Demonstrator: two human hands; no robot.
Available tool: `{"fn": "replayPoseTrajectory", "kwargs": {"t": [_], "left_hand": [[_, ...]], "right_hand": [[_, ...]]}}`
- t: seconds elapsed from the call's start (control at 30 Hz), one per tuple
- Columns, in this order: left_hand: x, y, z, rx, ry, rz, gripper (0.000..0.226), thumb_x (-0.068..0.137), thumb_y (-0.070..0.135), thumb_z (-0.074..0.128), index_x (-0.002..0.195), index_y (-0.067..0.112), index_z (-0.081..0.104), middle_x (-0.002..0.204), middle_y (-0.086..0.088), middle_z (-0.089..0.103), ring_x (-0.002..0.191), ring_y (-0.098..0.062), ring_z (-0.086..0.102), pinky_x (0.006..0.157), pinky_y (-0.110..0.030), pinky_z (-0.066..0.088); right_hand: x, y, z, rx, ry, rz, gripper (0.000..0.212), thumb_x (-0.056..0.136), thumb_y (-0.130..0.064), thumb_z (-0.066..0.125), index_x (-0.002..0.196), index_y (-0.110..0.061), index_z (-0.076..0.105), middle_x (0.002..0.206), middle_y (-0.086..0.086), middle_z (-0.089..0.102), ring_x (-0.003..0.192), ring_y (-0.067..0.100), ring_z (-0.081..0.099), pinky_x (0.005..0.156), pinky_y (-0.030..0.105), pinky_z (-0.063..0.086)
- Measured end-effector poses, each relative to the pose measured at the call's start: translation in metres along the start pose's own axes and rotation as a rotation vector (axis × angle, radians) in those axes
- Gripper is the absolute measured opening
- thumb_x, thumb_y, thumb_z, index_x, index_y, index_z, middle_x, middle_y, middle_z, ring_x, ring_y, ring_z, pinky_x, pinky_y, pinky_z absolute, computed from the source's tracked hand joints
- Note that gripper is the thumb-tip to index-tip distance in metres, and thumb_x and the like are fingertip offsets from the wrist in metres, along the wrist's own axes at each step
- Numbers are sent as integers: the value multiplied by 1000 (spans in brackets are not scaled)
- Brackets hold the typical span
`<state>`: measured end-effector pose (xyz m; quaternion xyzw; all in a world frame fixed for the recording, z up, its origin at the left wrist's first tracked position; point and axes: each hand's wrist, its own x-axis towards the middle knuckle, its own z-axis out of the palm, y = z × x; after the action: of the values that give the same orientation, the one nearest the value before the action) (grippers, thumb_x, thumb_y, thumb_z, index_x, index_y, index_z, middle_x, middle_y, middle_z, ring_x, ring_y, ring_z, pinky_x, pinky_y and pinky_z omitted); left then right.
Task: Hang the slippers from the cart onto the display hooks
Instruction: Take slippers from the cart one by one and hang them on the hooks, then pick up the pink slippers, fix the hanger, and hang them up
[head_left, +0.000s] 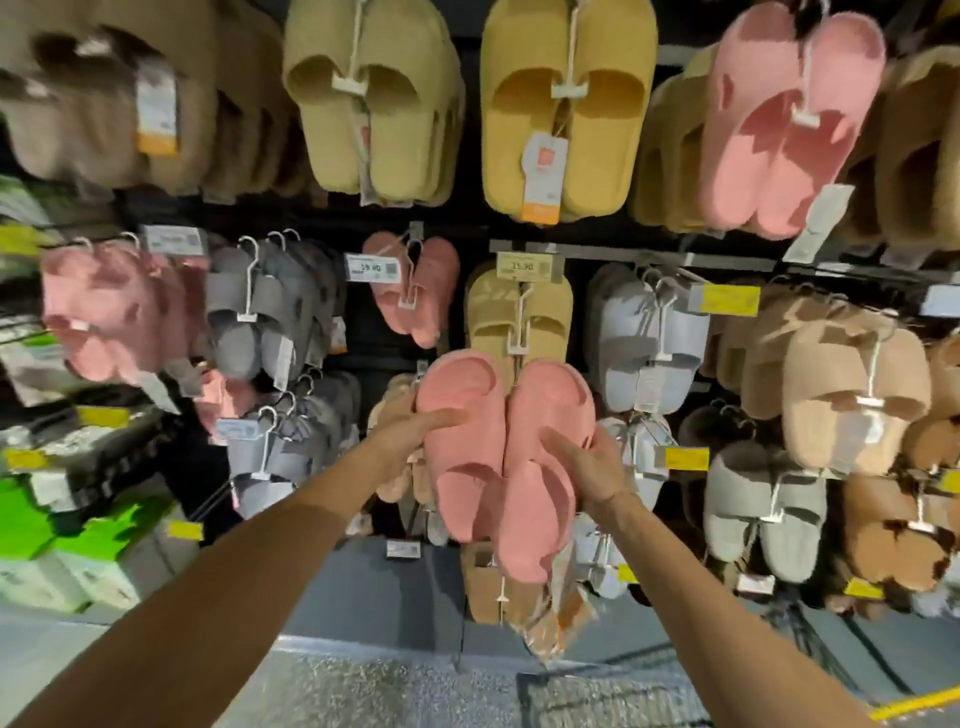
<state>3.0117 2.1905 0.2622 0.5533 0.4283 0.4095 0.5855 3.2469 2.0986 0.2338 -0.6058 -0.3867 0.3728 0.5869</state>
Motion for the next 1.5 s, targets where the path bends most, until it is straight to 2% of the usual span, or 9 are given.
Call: {"fn": "replayPoseTrajectory", "kwargs": {"t": [0.2, 0.3, 0.5, 0.63, 0.77, 1.1, 1.2, 1.33, 1.5], "left_hand": [[15, 9, -70, -4, 92, -32, 47, 69, 18, 92, 111, 21, 71, 108, -7, 76, 103, -28, 71, 90, -50, 59], [20, 11, -97, 8, 91, -47, 44, 76, 16, 87, 116, 17, 69, 107, -6, 76, 101, -27, 72, 87, -48, 60], [32, 25, -131, -35, 108, -52, 41, 80, 14, 84, 117, 19, 69, 107, -5, 76, 99, -26, 72, 71, -41, 62], [41, 28, -142, -33, 121, -65, 41, 81, 14, 83, 119, 20, 68, 106, -5, 75, 92, -23, 72, 62, -36, 61], [46, 22, -141, -51, 104, -73, 34, 83, 7, 80, 113, 19, 68, 98, -1, 74, 83, -17, 71, 51, -26, 56], [51, -17, -117, -33, 27, -143, 48, 79, 14, 84, 123, 17, 67, 113, -7, 75, 108, -30, 70, 92, -49, 59], [44, -39, -108, -23, -21, -194, 50, 81, 17, 83, 127, 18, 64, 116, -6, 74, 110, -28, 69, 92, -47, 58], [33, -90, -100, 16, -90, -281, 69, 67, 32, 91, 130, 20, 65, 115, -1, 75, 110, -24, 70, 86, -38, 59], [12, -160, -82, 108, -238, -388, 56, 82, 27, 82, 133, 20, 62, 117, 0, 74, 109, -20, 70, 81, -29, 59]], "right_hand": [[44, -8, 65, -101, -112, -97, 64, 58, -59, 88, 115, -39, 66, 111, -7, 72, 101, 20, 70, 83, 46, 60], [42, -28, 97, -72, -161, -69, 55, 71, -35, 86, 121, -27, 64, 111, -2, 73, 103, 21, 69, 83, 41, 60], [48, -50, 133, -28, -214, -49, 39, 88, -13, 75, 122, -20, 57, 98, -7, 66, 82, 2, 61, 50, 7, 48], [56, -48, 148, -23, -232, -40, 46, 84, -16, 79, 125, -18, 59, 115, 9, 71, 94, 16, 69, 63, 20, 58], [57, -42, 147, -10, -219, -23, 42, 84, -18, 79, 121, -22, 58, 106, -2, 70, 89, 11, 67, 57, 13, 54], [43, -9, 119, 74, -156, 42, 44, 82, -12, 80, 120, -20, 60, 108, -1, 70, 99, 18, 69, 77, 35, 62], [30, 12, 109, 98, -152, 78, 44, 82, -10, 79, 117, -27, 58, 108, -5, 69, 97, 12, 68, 75, 31, 61], [6, 64, 96, 59, -66, 183, 61, 68, -30, 89, 122, -23, 63, 114, 1, 73, 106, 24, 69, 90, 48, 58], [-49, 154, 84, 104, 108, 371, 75, 57, -38, 92, 124, -15, 65, 113, 8, 74, 105, 29, 70, 91, 53, 57]]}}
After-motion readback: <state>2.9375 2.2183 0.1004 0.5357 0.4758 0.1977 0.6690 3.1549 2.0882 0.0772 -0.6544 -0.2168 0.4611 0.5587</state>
